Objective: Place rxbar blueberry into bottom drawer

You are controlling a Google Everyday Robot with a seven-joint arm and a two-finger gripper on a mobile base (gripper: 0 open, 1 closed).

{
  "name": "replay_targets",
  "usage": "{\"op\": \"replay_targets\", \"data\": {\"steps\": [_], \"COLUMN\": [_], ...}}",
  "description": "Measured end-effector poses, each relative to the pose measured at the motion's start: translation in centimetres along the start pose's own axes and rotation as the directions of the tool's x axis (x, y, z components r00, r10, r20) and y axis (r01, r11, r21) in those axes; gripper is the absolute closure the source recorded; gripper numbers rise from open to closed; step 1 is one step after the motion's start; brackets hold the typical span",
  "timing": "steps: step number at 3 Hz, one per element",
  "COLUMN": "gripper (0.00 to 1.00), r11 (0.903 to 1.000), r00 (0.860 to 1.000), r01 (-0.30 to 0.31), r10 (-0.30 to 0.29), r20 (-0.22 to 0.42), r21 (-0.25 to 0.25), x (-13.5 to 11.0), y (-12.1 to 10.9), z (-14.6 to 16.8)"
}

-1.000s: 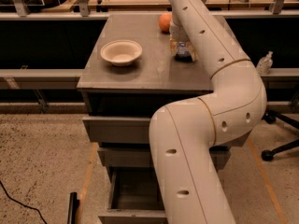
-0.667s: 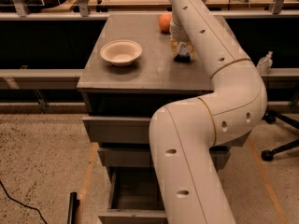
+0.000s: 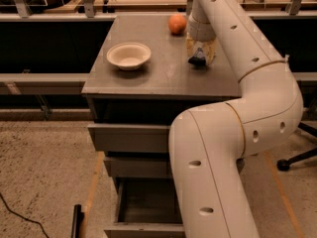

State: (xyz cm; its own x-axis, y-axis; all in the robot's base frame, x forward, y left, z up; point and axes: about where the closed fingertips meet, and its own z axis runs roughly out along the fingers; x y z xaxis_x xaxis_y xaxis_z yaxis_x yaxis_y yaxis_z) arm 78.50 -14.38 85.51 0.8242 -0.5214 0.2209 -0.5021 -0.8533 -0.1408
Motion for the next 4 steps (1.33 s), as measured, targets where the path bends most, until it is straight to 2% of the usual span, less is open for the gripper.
{"op": "replay_targets", "data": {"steps": [1, 2, 3, 4], "gripper": [1.00, 1.00, 1.00, 1.00], "r11": [0.9747, 0.9077, 0.8968, 0.8895], "r00": [0.986, 0.946, 0.941, 0.923], "r01": [-0.137, -0.277, -0.288, -0.335], "r10": [0.117, 0.200, 0.201, 0.245], "r20": [0.117, 0.254, 0.270, 0.297], "r21": [0.177, 0.315, 0.336, 0.310], "x": [-1.9, -4.1, -4.7, -5.6], "y": [0.7, 1.6, 1.1, 1.2], "z": [-4.9, -10.0, -10.4, -11.2]}}
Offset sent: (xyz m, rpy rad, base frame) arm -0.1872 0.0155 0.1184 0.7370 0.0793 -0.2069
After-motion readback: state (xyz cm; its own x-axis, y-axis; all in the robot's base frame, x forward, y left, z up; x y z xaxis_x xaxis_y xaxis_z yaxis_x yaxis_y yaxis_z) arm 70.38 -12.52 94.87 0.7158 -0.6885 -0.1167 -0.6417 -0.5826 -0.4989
